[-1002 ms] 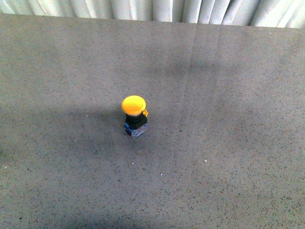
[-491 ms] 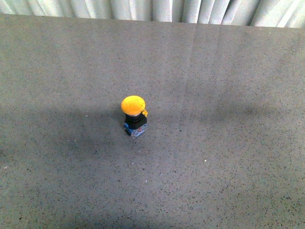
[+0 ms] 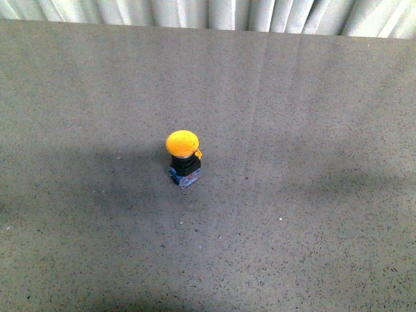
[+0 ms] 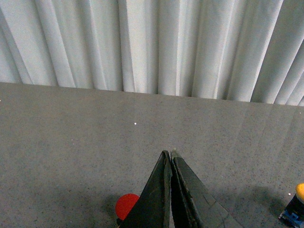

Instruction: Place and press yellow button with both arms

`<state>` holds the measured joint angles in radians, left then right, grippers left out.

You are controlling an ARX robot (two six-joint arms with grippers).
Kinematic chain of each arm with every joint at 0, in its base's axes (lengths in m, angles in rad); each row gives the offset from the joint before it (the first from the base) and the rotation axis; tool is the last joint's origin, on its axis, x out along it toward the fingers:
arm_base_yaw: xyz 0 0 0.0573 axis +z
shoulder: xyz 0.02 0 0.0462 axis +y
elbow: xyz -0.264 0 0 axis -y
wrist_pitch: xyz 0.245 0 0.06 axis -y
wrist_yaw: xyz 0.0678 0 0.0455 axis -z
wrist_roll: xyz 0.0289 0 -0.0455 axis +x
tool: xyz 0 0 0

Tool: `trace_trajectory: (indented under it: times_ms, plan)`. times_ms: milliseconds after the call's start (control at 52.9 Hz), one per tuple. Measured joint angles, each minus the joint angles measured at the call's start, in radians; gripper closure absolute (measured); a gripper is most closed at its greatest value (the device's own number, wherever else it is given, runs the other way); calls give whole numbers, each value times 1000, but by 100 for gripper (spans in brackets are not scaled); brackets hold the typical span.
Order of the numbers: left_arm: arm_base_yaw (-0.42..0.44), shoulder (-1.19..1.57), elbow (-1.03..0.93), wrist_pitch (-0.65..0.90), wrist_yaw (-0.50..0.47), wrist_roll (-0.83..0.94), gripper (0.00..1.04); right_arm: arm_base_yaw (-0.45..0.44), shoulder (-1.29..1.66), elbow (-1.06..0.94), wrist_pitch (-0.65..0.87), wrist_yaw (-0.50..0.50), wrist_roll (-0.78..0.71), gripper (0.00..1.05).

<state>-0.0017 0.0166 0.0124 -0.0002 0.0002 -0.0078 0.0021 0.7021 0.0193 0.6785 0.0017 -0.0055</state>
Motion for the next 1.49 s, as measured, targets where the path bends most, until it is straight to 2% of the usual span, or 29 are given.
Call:
trace_trajectory:
  times_ms: [132, 454, 1191, 1285, 1436, 1493]
  plan:
    - [0, 0, 0, 0, 0, 0, 103, 0, -124, -1, -114, 0, 0, 103]
    - [0, 0, 0, 0, 0, 0, 103, 0, -301, -1, -279, 0, 0, 103]
    - [0, 0, 0, 0, 0, 0, 103, 0, -526, -1, -502, 0, 0, 103]
    - [0, 0, 0, 0, 0, 0, 103, 0, -667, -1, -666, 0, 2, 103]
    - [0, 0, 0, 0, 0, 0, 103, 0, -694, -1, -675, 0, 2, 103]
    - [0, 0, 0, 0, 0, 0, 97, 0, -695, -1, -676, 0, 2, 100]
